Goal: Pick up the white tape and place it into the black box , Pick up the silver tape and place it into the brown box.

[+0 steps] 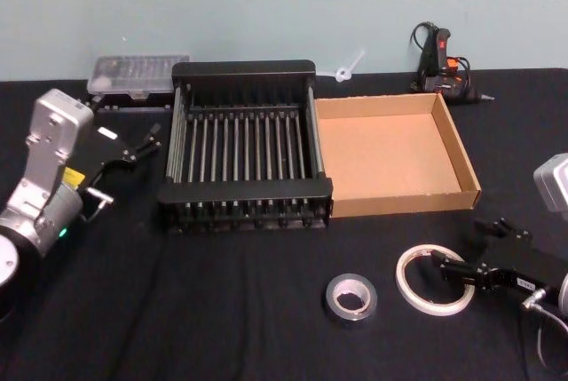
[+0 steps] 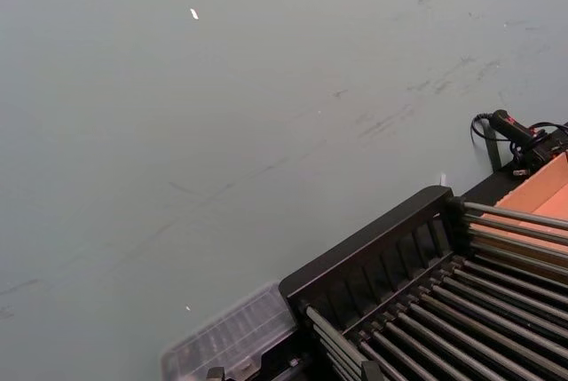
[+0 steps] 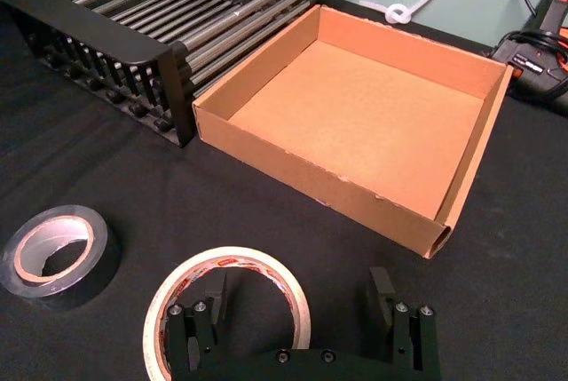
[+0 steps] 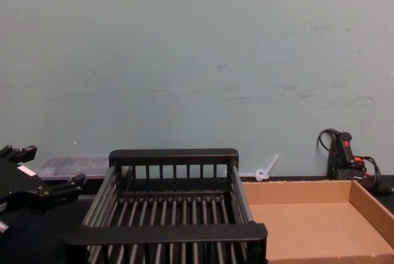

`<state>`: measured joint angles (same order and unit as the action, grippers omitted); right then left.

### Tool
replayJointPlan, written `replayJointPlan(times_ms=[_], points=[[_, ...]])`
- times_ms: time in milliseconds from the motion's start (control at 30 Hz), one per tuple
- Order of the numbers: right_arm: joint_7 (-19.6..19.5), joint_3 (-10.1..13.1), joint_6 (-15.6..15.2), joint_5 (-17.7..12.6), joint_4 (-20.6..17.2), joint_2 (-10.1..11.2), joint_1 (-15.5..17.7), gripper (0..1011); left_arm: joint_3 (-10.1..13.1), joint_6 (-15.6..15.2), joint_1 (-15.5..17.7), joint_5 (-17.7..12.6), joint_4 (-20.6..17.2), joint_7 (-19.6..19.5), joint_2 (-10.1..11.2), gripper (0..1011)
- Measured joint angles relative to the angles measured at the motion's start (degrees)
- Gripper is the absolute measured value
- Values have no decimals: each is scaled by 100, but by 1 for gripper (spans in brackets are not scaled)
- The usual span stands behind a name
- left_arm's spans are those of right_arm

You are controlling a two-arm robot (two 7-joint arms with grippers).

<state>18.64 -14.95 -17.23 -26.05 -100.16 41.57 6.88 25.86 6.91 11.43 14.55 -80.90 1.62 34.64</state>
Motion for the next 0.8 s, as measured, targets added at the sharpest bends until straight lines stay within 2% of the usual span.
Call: replayJointPlan(times_ms=[267,800], points=[[86,33,-48,96,143,-137,-41,1002,0,0,0,0,0,0,0,1001],[255,48,-181,183,291,-269,-95,1002,0,0,0,0,0,0,0,1001]])
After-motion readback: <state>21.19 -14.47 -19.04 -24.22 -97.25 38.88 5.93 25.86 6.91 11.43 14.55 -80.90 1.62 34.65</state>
